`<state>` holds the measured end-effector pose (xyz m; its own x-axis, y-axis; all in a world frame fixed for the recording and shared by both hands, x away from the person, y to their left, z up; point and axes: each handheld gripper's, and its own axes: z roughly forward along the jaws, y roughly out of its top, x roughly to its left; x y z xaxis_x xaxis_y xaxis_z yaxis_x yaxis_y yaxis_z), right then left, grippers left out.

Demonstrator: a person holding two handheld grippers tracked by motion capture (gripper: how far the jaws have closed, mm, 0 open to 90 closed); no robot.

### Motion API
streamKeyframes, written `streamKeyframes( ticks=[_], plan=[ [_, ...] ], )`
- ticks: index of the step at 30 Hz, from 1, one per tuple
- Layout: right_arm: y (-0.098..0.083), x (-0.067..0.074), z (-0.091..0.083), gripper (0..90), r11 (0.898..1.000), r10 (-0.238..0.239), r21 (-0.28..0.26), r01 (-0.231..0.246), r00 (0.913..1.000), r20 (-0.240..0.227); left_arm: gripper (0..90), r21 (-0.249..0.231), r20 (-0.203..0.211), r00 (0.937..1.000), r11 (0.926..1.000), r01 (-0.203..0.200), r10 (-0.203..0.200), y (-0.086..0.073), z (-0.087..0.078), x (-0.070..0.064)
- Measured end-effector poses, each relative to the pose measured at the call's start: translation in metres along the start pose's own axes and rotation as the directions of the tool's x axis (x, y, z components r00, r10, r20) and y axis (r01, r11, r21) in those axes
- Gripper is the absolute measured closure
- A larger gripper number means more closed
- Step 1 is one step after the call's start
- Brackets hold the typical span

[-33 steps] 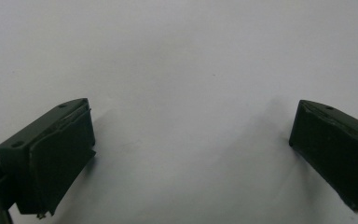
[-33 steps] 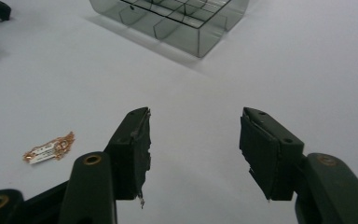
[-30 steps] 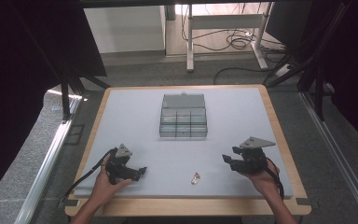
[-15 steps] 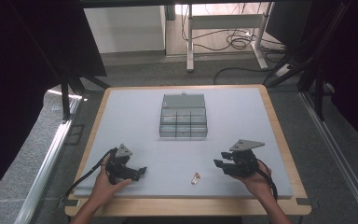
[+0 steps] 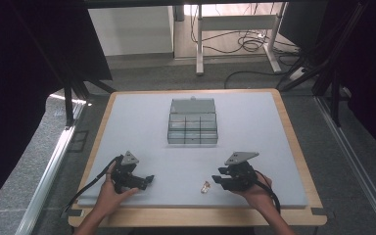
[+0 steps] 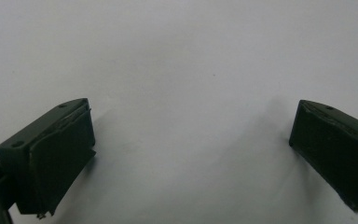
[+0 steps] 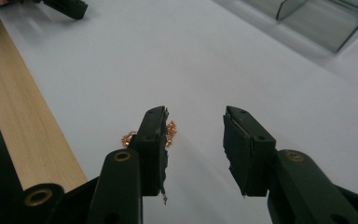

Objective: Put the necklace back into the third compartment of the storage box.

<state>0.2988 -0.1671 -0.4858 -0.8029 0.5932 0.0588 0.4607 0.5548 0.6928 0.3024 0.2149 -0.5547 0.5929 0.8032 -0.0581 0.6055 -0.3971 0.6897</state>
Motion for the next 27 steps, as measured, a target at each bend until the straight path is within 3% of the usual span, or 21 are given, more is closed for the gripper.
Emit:
streamKeyframes(
  ticks=[21, 27],
  plan=[
    [0.002, 0.013, 0.035, 63.1, 0.994, -0.026, 0.101, 0.030, 0.9990, -0.036, 0.0, 0.000, 0.000, 1.0000, 1.0000, 0.000, 0.000, 0.000, 0.000, 0.000],
    [0.003, 0.016, 0.042, 64.6, 0.992, -0.038, 0.118, 0.041, 0.9989, -0.026, 0.0, 0.000, 0.000, 1.0000, 1.0000, 0.000, 0.000, 0.000, 0.000, 0.000]
  ],
)
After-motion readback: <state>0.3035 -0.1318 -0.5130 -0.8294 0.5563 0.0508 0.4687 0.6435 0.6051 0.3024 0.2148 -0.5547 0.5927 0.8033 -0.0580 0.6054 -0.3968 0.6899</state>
